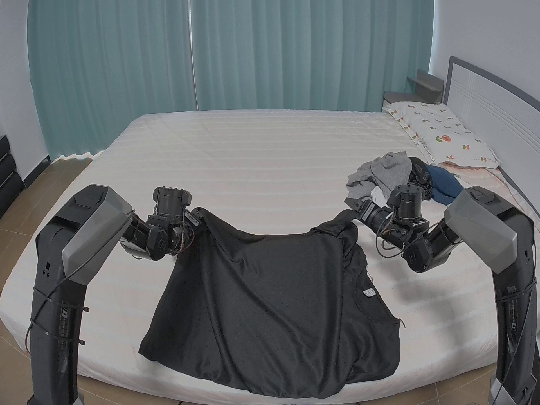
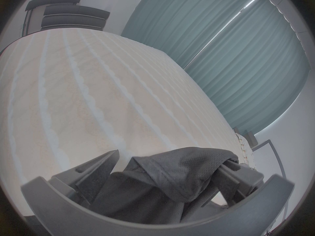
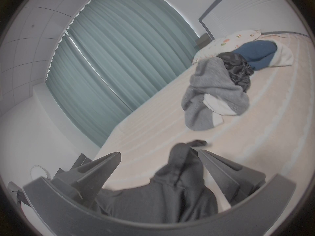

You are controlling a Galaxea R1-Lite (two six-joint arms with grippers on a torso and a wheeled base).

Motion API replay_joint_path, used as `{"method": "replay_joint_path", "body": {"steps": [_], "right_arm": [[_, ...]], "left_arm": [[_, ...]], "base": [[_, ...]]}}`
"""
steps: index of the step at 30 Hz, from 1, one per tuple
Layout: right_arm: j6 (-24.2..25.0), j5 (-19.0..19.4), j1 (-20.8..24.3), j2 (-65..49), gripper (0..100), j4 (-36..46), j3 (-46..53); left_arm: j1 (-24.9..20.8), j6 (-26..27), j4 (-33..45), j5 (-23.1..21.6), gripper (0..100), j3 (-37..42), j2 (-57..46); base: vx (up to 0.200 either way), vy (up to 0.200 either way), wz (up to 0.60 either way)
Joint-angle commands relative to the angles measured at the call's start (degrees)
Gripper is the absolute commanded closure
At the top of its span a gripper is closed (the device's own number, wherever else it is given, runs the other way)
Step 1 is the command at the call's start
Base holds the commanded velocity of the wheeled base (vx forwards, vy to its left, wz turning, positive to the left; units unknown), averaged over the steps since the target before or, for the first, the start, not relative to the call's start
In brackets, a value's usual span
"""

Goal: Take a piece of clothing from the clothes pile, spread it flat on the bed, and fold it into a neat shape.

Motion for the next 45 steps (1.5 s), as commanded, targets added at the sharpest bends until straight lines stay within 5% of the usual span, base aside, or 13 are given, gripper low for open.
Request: {"method": "replay_joint_path", "body": {"steps": [1,8,15,27,45], "right_arm": [[0.76,4.32,-1.89,-6.75,0,-1.76,10.98],[2.43,6.26,-2.68,-8.77,0,-2.55,16.43],[2.43,8.45,-2.16,-10.18,0,-3.87,20.39],[2.43,12.32,-2.51,-13.7,0,-4.13,26.72],[1.64,15.04,-3.65,-20.29,0,-4.22,42.63]], "left_arm": [[0.67,0.07,-0.51,-0.77,0,8.01,-6.27],[1.02,0.77,-0.07,-2.18,0,15.22,-11.37],[1.37,7.98,4.06,-9.91,0,19.53,-15.58],[1.37,7.8,3.97,-10.53,0,25.94,-18.75],[0.93,4.73,-11.85,-12.9,0,50.9,-28.86]], "base": [[0.0,0.0,0.0],[0.0,0.0,0.0],[0.0,0.0,0.0],[0.0,0.0,0.0],[-0.067,0.0,0.0]]}}
